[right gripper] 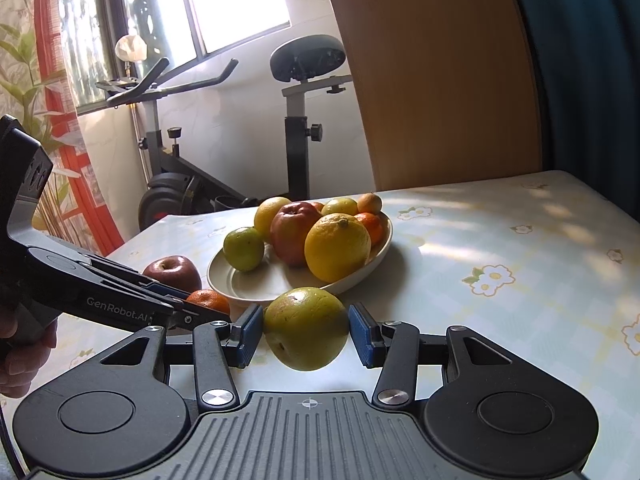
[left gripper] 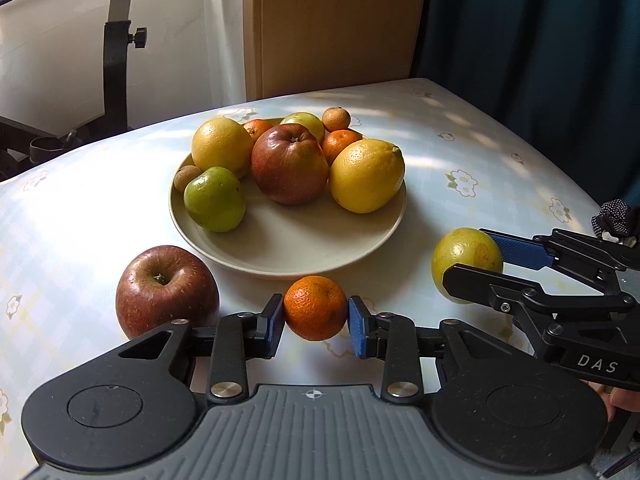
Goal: Organize fruits
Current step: 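Carry the green-yellow fruit and tangerine over the plate and lower them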
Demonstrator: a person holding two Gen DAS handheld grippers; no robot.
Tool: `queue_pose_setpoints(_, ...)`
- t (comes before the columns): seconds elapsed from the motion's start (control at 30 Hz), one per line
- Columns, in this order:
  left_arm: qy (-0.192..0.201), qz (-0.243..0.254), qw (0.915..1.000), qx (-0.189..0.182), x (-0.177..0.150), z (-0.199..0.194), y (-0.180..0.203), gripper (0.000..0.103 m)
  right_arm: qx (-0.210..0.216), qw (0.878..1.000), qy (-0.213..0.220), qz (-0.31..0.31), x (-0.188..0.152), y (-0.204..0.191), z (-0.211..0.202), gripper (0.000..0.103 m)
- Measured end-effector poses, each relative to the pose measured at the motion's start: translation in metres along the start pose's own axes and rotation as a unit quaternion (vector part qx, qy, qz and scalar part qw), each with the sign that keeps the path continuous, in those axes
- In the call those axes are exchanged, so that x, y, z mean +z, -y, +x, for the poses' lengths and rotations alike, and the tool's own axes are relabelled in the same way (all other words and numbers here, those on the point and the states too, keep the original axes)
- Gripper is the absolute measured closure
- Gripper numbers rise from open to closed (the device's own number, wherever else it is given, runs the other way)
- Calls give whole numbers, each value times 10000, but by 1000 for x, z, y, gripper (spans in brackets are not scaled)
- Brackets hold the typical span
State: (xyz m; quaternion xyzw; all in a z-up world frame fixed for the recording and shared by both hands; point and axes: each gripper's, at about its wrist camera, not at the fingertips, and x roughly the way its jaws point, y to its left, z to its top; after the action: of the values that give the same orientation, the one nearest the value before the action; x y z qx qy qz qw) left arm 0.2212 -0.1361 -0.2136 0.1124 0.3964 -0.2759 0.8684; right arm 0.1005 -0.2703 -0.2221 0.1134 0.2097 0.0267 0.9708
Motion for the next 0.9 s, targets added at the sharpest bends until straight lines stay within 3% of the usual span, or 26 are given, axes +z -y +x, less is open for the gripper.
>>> queue_pose_setpoints(0.27,467,211,9986,-90,19,-35,-4,67,64,9996,-16,275,12,7,0,60)
queue_pose_setpoints(0.5,907,209,9957,-34,47,-58,-21,67,210,9998,67,-34,49,1,6,59)
queue_pose_setpoints(0.67,989,671,9926,223,77,-50,-29,67,229,9993,192,-230,87,-1,30,59)
queue_pose_setpoints(0.9,927,642,9935,142,102,-23,-39,67,165,9996,72,-202,113,15,80,59)
